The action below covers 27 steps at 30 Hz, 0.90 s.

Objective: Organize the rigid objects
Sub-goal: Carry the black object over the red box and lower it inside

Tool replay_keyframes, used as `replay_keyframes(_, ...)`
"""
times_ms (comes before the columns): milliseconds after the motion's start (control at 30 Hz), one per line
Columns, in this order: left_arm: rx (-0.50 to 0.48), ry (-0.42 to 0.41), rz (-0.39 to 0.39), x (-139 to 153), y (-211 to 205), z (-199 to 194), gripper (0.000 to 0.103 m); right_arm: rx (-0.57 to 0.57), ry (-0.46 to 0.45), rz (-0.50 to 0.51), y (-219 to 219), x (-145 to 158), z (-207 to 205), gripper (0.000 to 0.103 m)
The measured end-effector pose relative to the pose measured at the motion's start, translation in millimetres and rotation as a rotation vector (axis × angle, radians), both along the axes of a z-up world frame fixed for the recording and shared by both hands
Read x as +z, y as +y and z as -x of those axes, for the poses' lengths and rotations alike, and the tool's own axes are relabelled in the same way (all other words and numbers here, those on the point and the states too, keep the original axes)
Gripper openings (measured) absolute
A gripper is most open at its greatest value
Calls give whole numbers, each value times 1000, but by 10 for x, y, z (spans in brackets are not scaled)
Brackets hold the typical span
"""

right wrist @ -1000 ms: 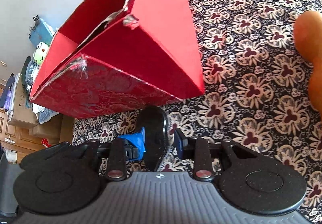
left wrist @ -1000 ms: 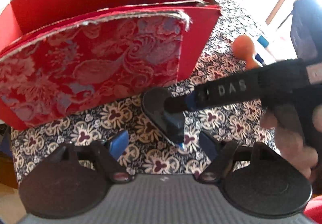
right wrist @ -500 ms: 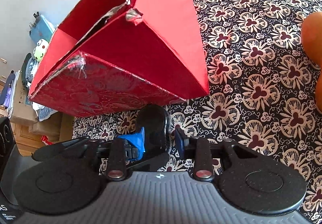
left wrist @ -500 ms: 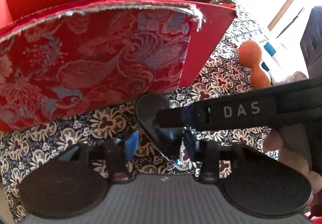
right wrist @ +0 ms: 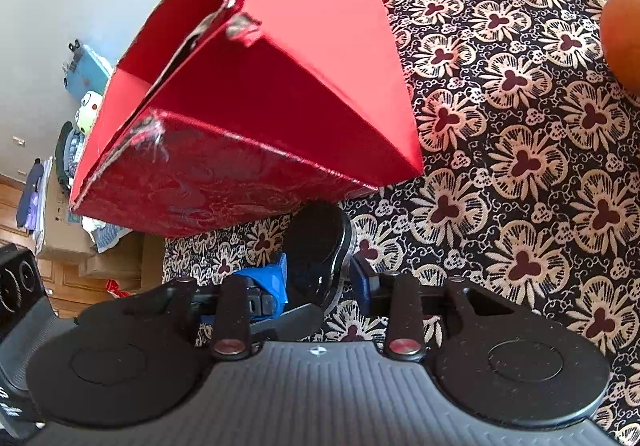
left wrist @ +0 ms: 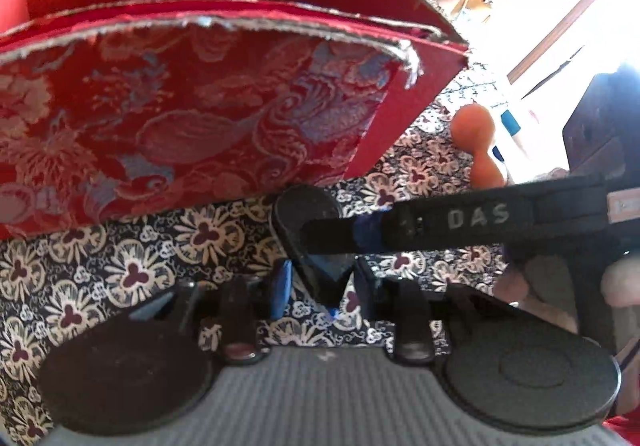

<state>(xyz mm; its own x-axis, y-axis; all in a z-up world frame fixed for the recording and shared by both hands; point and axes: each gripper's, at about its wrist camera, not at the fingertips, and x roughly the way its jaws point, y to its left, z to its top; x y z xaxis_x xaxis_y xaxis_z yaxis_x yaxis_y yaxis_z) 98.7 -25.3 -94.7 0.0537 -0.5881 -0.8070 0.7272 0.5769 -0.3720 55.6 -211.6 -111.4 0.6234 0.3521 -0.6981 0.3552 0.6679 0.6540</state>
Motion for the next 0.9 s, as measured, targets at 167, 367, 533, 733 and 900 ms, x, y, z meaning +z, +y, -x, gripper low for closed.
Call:
replay_keyframes(167,-25,-19,9,118,85,47,27,7,-39,8,38,96,110,14)
replay_keyframes(367,-86,-81,51,430,165,193,27,-11,-100,50,41,412,361,13)
replay_keyframes(533,-138,-154,112,774,158,295,27,-39,-162,104,-30,759,510,13)
replay_keyframes(733,-168,-252,211,1242,142,308,27,-60,-271,174,-133,1198,525,13)
replay_keyframes(900,-149,-340,243,1564,100,105,27,-31,-351,224,-214,1451,181,13)
